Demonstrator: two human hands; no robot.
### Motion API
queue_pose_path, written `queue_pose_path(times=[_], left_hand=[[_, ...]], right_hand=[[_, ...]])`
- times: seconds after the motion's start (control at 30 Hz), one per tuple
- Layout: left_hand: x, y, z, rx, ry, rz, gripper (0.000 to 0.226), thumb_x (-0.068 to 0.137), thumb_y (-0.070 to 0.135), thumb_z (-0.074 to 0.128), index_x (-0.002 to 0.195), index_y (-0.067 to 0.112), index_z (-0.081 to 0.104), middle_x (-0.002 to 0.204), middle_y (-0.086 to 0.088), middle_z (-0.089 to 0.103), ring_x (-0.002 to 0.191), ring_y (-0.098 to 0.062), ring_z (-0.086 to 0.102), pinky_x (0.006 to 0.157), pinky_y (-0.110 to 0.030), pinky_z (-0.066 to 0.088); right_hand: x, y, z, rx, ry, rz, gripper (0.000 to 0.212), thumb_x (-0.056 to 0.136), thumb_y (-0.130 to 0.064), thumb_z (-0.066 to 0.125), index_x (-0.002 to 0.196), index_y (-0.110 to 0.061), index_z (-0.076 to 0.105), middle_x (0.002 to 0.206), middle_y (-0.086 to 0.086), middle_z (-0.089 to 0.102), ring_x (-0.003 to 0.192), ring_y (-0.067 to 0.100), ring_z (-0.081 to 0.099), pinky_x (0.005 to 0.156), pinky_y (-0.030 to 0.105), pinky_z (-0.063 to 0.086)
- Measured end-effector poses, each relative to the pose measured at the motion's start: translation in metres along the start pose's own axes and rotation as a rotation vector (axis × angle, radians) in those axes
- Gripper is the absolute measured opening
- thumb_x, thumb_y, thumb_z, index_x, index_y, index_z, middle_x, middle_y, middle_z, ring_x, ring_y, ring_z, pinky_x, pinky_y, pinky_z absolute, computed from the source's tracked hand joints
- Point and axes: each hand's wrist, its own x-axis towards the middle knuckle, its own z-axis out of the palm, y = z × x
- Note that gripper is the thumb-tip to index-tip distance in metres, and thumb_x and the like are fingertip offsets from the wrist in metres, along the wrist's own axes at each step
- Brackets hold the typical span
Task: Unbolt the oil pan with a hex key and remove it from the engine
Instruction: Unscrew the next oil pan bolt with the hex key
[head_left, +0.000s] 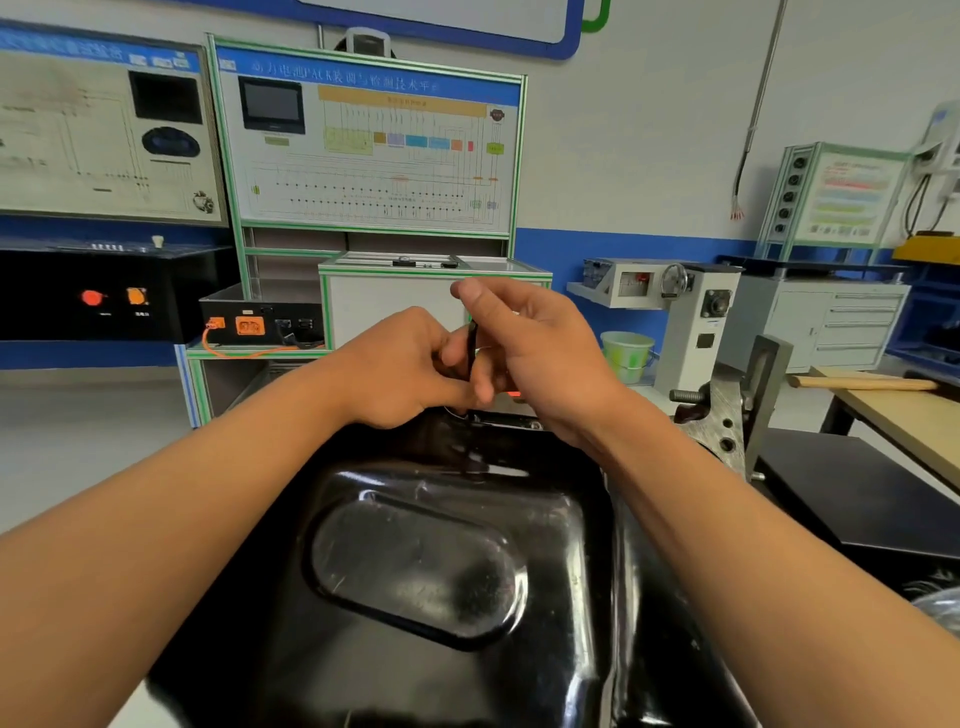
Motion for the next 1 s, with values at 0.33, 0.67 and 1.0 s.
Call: queue_pose_path(times=[0.33, 0.67, 1.0], left_hand=[[-0.001, 0.003, 0.000, 0.018, 0.007, 0.069, 0.020, 0.080, 0.017, 0.076, 0.087, 0.000, 0.071, 0.075, -0.021, 0.069, 0.081, -0.038, 0.063, 0.081, -0.047, 0.049], [-0.002, 0.001, -0.003, 0.094, -0.002, 0.057, 0.011, 0.081, 0.004, 0.068, 0.071, 0.003, 0.063, 0.064, -0.004, 0.065, 0.060, -0.014, 0.056, 0.061, -0.032, 0.047], [0.001, -0.002, -0.002, -0.011, 0.048, 0.026, 0.019, 0.076, 0.019, 0.075, 0.063, 0.026, 0.062, 0.056, 0.006, 0.060, 0.056, -0.008, 0.049, 0.058, -0.025, 0.043]], right_hand=[[-0.009, 0.006, 0.013, -0.398, 0.380, -0.249, 0.025, 0.084, -0.027, 0.081, 0.103, -0.015, 0.072, 0.072, -0.002, 0.074, 0.068, 0.011, 0.069, 0.075, 0.035, 0.059], [-0.016, -0.004, 0.019, -0.465, -0.005, -0.286, 0.026, 0.101, -0.015, 0.059, 0.077, -0.015, 0.069, 0.065, -0.014, 0.062, 0.064, 0.002, 0.056, 0.066, 0.017, 0.046], [-0.011, 0.002, 0.014, -0.284, 0.095, -0.252, 0.009, 0.099, -0.012, 0.060, 0.103, -0.012, 0.068, 0.091, 0.003, 0.075, 0.067, 0.005, 0.061, 0.071, 0.025, 0.053]])
